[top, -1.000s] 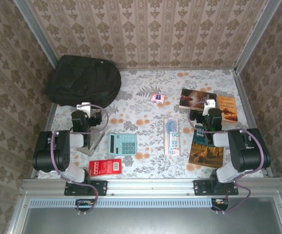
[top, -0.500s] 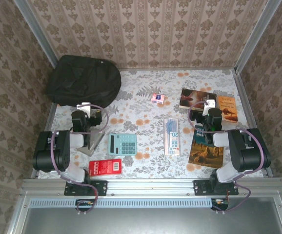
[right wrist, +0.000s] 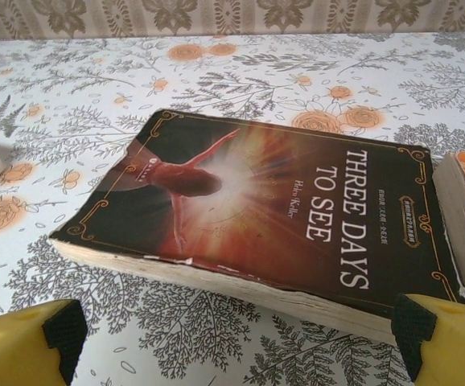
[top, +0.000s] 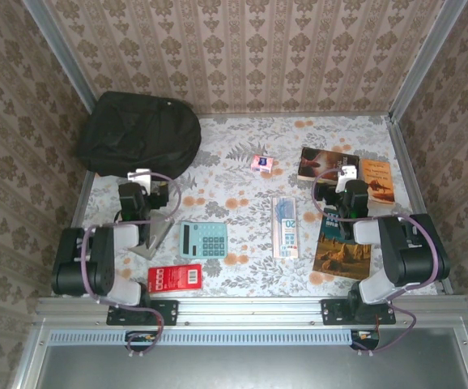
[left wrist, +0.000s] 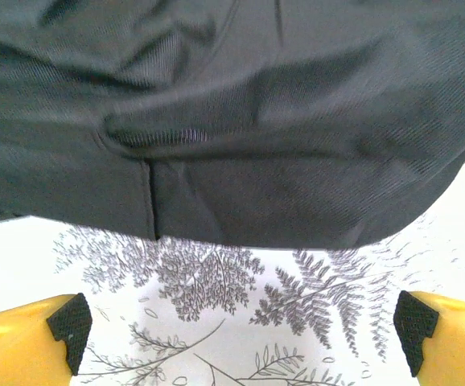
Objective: Pack the student bag
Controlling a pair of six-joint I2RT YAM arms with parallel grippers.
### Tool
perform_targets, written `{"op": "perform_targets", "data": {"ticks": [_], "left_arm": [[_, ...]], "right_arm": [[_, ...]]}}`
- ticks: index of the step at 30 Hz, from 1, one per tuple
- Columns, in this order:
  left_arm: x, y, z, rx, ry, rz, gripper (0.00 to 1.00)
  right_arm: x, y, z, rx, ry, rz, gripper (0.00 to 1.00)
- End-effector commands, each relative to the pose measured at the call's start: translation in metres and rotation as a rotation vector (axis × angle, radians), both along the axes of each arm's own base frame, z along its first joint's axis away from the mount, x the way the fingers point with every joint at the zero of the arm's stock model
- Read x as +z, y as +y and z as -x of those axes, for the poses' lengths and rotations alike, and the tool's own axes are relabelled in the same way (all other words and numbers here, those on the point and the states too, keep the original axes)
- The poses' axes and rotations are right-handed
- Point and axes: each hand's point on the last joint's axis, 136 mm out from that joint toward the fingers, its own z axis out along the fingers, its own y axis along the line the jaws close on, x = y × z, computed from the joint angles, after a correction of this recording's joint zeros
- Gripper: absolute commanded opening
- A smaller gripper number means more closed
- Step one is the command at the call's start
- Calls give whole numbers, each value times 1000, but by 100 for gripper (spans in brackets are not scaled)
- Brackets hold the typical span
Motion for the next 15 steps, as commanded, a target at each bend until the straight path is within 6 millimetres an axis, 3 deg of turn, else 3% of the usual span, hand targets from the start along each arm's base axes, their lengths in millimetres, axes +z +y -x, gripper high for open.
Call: {"op": "perform_targets", "data": {"ticks": [1, 3, 5, 10, 13, 15], "left_arm": [[70, -6, 3, 18, -122, -101, 100], [111, -23, 11, -36, -222, -98, 100], [145, -40, 21, -84, -300, -76, 100], [210, -79, 46, -168, -376, -24, 100], [231, -81, 49, -106, -257, 75, 100], [230, -85, 45, -85, -113, 102, 100]], "right_arm": [[33, 13, 1, 46, -58, 40, 100], [55, 31, 3, 100, -49, 104, 100], [91, 54, 5, 125, -126, 107, 100], [185, 152, 45, 384, -281, 51, 100], [227, 190, 74, 513, -326, -3, 100], [248, 199, 83, 533, -310, -51, 100]]}}
